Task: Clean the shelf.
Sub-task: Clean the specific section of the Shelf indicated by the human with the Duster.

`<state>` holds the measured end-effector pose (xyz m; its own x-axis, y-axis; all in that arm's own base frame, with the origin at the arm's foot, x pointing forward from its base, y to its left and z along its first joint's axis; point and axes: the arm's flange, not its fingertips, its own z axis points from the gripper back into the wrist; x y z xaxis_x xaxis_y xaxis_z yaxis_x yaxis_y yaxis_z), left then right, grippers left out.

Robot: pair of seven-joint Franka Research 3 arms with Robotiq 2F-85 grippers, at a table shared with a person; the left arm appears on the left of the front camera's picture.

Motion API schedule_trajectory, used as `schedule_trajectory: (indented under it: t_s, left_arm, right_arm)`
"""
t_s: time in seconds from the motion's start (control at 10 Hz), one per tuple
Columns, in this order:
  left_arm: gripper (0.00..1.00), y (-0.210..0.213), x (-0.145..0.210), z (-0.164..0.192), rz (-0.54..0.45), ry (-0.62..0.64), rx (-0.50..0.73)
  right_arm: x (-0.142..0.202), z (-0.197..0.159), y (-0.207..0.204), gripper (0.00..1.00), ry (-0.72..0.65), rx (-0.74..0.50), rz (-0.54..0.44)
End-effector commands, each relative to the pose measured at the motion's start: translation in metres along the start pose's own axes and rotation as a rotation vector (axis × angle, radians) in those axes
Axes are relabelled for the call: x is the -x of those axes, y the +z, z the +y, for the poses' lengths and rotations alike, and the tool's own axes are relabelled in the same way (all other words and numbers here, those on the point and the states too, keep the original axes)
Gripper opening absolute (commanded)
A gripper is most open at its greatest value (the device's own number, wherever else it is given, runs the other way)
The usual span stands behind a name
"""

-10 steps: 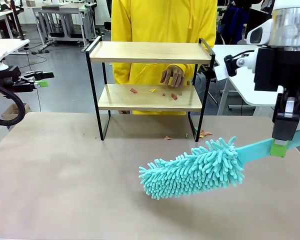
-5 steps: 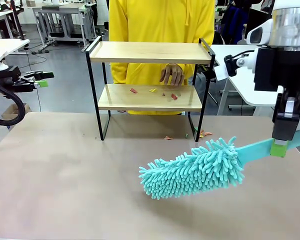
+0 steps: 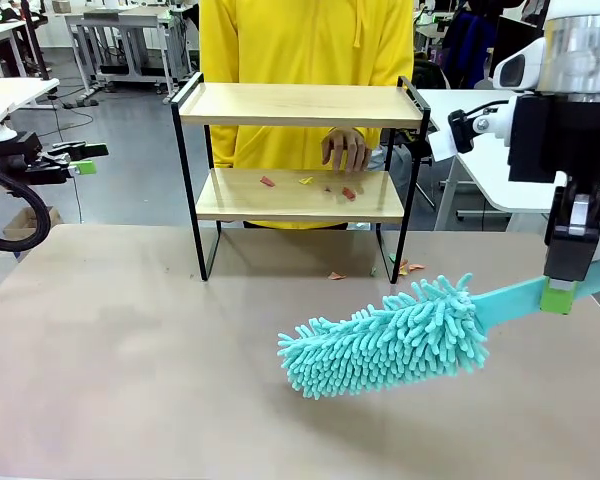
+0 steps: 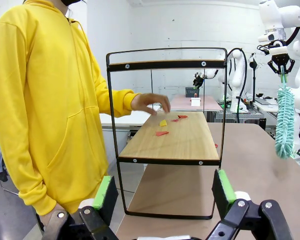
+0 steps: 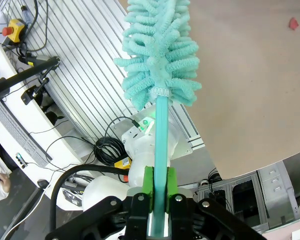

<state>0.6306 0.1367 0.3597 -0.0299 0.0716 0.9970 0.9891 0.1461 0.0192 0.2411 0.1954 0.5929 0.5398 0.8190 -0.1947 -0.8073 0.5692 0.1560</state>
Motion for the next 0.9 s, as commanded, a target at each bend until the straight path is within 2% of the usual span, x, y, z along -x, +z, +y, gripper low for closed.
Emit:
schedule_trajectory:
  t_s: [0.0,0.3,0.5,0.7,0.8]
  left_arm:
    - [1.0,0.0,-0.004,-0.002,-0.002,-0.013,0.003]
    - [1.0,0.0,-0.004,-0.002,-0.002,-0.013,0.003]
    - [1.0,0.0,-0.004,-0.002,-0.002,-0.013,0.003]
    - [1.0,0.0,-0.004,-0.002,-0.002,-0.013,0.003]
    - [1.0,0.0,-0.004,-0.002,-0.002,-0.013,0.003]
  right_arm:
    - [0.001,0.002,-0.002,0.13,-0.007,-0.008,-0.016]
    - [0.0,0.0,0.0,0.13,0.0,0.0,0.0]
    - [-0.022,0.021,0.018,0.13,-0.113,-0.021,-0.111]
    - [-0.048,0.041,0.033,0.13,-0.266,0.004,-0.271]
    - [-0.063,0.049,0.041,0.13,-0.372,-0.05,-0.331]
